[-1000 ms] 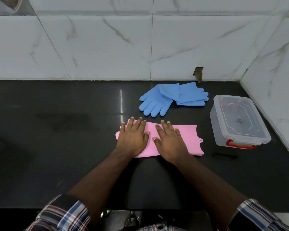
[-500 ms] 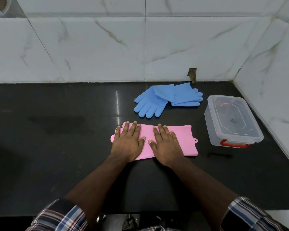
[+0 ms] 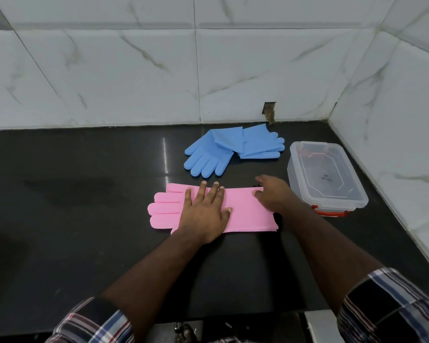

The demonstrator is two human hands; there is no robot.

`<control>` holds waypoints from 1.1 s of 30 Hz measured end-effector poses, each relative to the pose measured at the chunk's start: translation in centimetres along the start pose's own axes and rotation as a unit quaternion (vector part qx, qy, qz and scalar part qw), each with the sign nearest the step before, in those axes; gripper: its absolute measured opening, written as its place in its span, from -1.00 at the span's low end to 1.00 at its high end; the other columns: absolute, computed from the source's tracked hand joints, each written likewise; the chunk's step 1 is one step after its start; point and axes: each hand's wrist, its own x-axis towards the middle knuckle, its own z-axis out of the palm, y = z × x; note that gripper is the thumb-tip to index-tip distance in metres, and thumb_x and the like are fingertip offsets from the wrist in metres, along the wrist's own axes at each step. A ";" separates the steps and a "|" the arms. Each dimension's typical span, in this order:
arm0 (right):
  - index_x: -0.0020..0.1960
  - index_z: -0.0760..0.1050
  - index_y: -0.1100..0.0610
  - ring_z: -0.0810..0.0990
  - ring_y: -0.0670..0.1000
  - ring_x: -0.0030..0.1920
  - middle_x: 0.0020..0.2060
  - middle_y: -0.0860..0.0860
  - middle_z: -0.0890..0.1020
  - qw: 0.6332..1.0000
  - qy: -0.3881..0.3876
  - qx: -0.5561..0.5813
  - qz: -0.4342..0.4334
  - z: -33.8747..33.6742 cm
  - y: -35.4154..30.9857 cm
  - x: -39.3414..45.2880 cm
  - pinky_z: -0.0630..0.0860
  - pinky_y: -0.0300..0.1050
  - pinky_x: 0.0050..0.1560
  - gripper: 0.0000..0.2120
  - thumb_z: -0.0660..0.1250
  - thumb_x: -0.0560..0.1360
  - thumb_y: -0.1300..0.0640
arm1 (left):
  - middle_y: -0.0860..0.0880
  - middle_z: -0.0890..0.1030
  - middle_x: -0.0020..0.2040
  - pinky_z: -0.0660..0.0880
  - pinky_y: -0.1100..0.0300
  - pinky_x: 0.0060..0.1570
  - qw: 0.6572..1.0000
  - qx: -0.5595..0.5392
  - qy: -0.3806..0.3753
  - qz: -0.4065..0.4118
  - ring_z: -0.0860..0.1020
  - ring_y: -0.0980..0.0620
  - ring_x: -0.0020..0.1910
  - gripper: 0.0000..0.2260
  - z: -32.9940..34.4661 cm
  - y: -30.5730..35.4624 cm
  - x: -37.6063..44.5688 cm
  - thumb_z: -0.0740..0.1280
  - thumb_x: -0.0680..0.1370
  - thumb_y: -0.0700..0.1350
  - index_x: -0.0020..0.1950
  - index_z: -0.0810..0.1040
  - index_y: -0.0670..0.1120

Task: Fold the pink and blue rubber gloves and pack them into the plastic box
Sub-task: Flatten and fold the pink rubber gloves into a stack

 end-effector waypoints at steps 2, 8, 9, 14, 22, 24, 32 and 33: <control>0.47 0.35 0.08 0.48 0.11 0.34 0.38 0.08 0.48 1.000 -0.008 -0.006 -0.008 -0.4 0.0 0.4 0.44 0.00 0.31 -0.49 0.37 0.55 0.09 | 0.03 -0.14 0.67 -0.21 -0.26 0.55 1.000 -0.003 -0.011 -0.009 -0.22 -0.07 0.63 -0.38 0.6 0.1 0.0 -0.14 0.67 0.25 0.66 -0.14 0.01; 0.38 0.40 0.02 0.54 -0.10 -0.12 0.06 0.00 0.55 0.989 0.003 0.150 -0.004 -1.3 0.3 0.8 0.44 -0.25 -0.26 -0.52 0.43 0.50 0.21 | 0.04 -0.20 0.66 -0.23 -0.25 0.55 1.000 0.009 -0.014 -0.016 -0.25 -0.06 0.63 -0.36 1.6 0.2 -0.1 -0.17 0.65 0.28 0.65 -0.22 0.03; 0.40 0.38 0.02 0.54 -0.10 -0.13 0.04 0.00 0.55 0.984 0.003 0.176 0.005 -1.4 0.4 0.8 0.43 -0.25 -0.28 -0.50 0.42 0.50 0.22 | 0.04 -0.21 0.66 -0.24 -0.25 0.55 1.000 0.008 -0.013 -0.017 -0.25 -0.06 0.63 -0.36 1.6 0.2 -0.1 -0.18 0.65 0.28 0.65 -0.22 0.03; 0.49 0.26 0.08 0.51 0.11 0.27 0.36 0.11 0.47 0.980 -0.005 0.185 0.075 -0.7 1.0 -0.4 0.50 0.00 0.17 -0.35 0.46 0.49 0.13 | 0.05 -0.22 0.66 -0.23 -0.25 0.55 1.000 0.012 -0.004 -0.021 -0.26 -0.05 0.62 -0.36 1.9 0.2 -0.1 -0.20 0.65 0.29 0.65 -0.24 0.04; 0.55 0.13 0.06 0.43 0.18 0.38 0.45 0.12 0.38 0.972 -0.004 0.206 0.116 0.8 1.7 -1.6 0.45 0.16 0.31 -0.14 0.54 0.41 0.07 | 0.06 -0.23 0.66 -0.26 -0.23 0.54 1.000 0.015 0.003 -0.026 -0.26 -0.04 0.62 -0.36 2.3 0.2 -0.1 -0.20 0.64 0.29 0.65 -0.24 0.05; 0.56 0.13 0.04 0.43 0.17 0.40 0.45 0.11 0.39 0.973 0.012 0.203 0.110 0.9 1.8 -1.9 0.44 0.15 0.30 -0.18 0.51 0.44 0.10 | 0.06 -0.23 0.66 -0.26 -0.23 0.54 1.000 0.013 0.000 -0.025 -0.27 -0.04 0.62 -0.36 2.2 0.2 -0.1 -0.20 0.64 0.29 0.65 -0.25 0.05; 0.48 0.33 -0.11 0.52 0.03 0.26 0.39 0.04 0.47 0.978 0.031 0.207 0.007 1.0 2.6 -3.1 0.51 -0.13 0.08 -0.42 0.41 0.53 0.17 | 0.03 -0.12 0.67 -0.22 -0.24 0.55 0.999 -0.023 0.004 -0.032 -0.19 -0.06 0.64 -0.41 0.6 1.1 0.3 -0.12 0.69 0.20 0.67 -0.13 0.00; 0.43 0.41 -0.08 0.49 0.04 0.30 0.41 0.04 0.44 0.979 0.026 0.204 0.011 1.2 2.8 -3.2 0.49 -0.10 0.14 -0.49 0.41 0.53 0.16 | 0.02 -0.07 0.67 -0.20 -0.23 0.56 0.999 -0.025 0.021 -0.026 -0.16 -0.06 0.64 -0.43 0.3 1.4 0.4 -0.11 0.70 0.16 0.67 -0.09 0.00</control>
